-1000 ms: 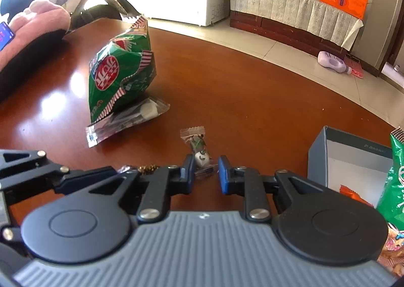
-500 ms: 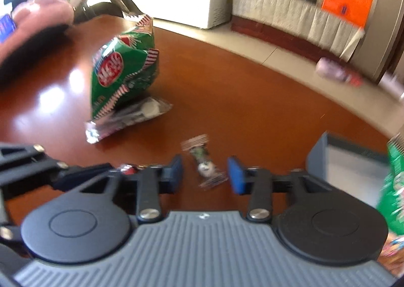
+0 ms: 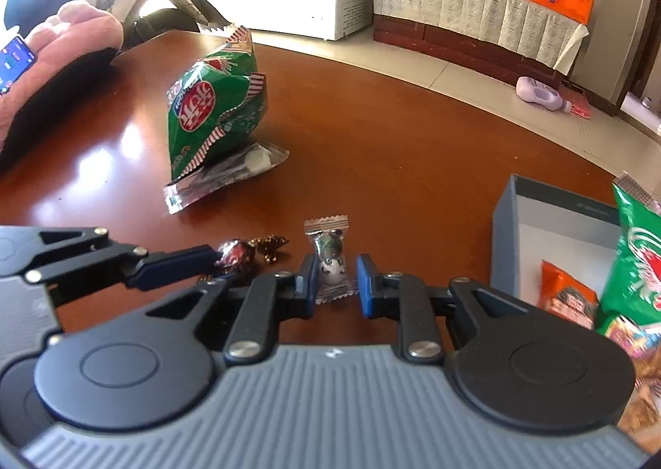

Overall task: Organize snacks
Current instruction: 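Carry brown chocolates in left gripper while right carries clear candy toward box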

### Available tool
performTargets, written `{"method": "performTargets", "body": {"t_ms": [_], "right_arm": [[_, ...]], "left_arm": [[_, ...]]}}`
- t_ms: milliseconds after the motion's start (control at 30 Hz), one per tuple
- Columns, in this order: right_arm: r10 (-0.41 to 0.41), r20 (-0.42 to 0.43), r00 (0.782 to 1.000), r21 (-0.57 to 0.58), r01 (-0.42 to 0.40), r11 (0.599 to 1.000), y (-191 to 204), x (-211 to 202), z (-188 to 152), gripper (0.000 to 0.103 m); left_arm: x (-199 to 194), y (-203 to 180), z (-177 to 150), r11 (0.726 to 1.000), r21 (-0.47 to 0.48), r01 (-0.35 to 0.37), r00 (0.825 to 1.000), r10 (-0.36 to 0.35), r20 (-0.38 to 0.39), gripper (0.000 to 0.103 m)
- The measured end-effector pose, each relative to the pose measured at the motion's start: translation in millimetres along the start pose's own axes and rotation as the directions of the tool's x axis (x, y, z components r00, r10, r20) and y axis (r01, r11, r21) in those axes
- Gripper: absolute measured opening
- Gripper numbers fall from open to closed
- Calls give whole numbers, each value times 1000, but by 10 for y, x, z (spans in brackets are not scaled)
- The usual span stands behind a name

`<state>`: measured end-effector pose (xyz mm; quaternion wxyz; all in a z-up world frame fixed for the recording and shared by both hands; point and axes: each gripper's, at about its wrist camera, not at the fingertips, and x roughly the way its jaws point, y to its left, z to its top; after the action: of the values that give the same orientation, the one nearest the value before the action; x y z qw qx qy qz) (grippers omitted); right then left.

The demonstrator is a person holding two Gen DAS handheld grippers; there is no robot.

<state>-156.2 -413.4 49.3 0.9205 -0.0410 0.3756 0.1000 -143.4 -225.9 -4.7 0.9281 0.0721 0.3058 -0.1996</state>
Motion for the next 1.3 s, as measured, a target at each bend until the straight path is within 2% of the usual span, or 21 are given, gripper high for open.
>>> {"method": "performTargets", "body": {"t_ms": [367, 733, 1300], "right_arm": [[-14, 40, 999, 31, 13, 999, -25, -357, -119, 23], [-20, 72, 997, 20, 19, 1000, 76, -694, -265, 23], [-17, 133, 991, 57, 10, 998, 48, -1229, -543, 23]], "left_arm": [[-53, -109, -46, 1000, 7, -19, 1000, 19, -5, 24], [-194, -284, -118, 997, 68, -21, 1000, 22, -4, 24], [-634, -631, -201, 992, 129, 3, 999, -8, 40, 24]]}}
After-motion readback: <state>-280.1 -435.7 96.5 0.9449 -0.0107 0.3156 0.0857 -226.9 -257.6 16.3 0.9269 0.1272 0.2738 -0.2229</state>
